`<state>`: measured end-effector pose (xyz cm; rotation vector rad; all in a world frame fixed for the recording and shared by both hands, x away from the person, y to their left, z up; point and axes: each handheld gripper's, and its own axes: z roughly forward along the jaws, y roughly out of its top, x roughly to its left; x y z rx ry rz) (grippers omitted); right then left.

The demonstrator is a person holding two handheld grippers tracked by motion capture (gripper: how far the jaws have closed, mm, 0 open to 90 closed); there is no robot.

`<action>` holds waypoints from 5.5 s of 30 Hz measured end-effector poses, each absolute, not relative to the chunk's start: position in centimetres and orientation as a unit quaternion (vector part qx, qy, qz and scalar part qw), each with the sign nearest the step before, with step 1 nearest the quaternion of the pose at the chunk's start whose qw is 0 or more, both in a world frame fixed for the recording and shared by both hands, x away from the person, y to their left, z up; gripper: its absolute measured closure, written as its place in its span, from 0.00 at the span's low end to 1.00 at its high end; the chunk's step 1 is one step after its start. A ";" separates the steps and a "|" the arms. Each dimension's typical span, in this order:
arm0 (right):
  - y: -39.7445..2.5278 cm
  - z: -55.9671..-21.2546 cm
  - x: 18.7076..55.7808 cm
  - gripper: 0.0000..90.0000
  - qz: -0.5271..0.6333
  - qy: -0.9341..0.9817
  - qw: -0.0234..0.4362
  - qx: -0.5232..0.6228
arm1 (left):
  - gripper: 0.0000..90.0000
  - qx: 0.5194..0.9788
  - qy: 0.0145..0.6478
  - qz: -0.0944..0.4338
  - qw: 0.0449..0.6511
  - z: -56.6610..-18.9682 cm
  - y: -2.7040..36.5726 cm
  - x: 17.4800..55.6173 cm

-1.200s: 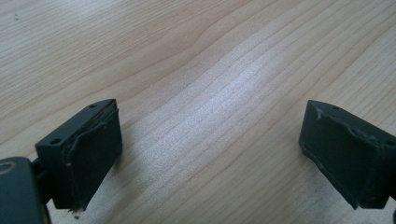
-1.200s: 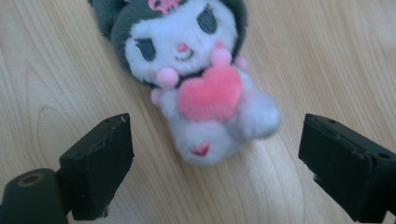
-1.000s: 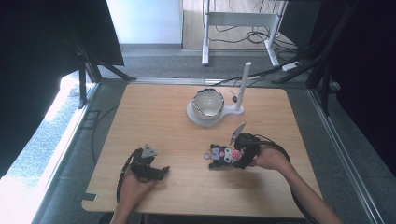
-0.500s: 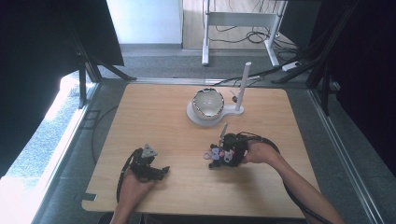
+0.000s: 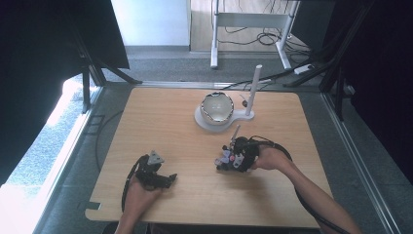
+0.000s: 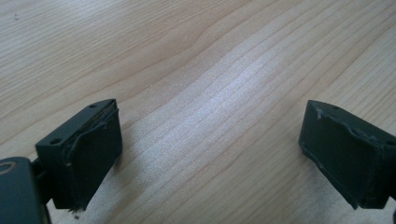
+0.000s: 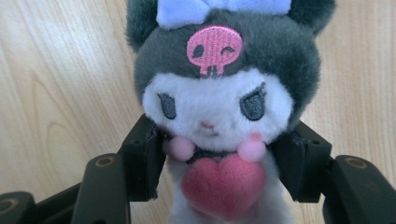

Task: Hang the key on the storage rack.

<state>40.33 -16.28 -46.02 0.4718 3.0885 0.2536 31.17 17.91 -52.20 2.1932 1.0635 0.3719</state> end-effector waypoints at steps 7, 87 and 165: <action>-17.6 -44.4 40.6 0.44 0.112 0.978 -0.014 0.178 | 0.06 0.839 0.407 0.142 0.332 -52.2 17.9 31.2; -30.7 -27.1 52.8 0.44 0.193 0.886 0.119 0.405 | 0.06 0.838 0.407 0.142 0.333 -52.2 17.9 31.2; -27.8 -37.4 52.1 0.15 0.203 0.896 0.128 0.375 | 0.06 0.839 0.408 0.143 0.332 -52.2 17.9 31.2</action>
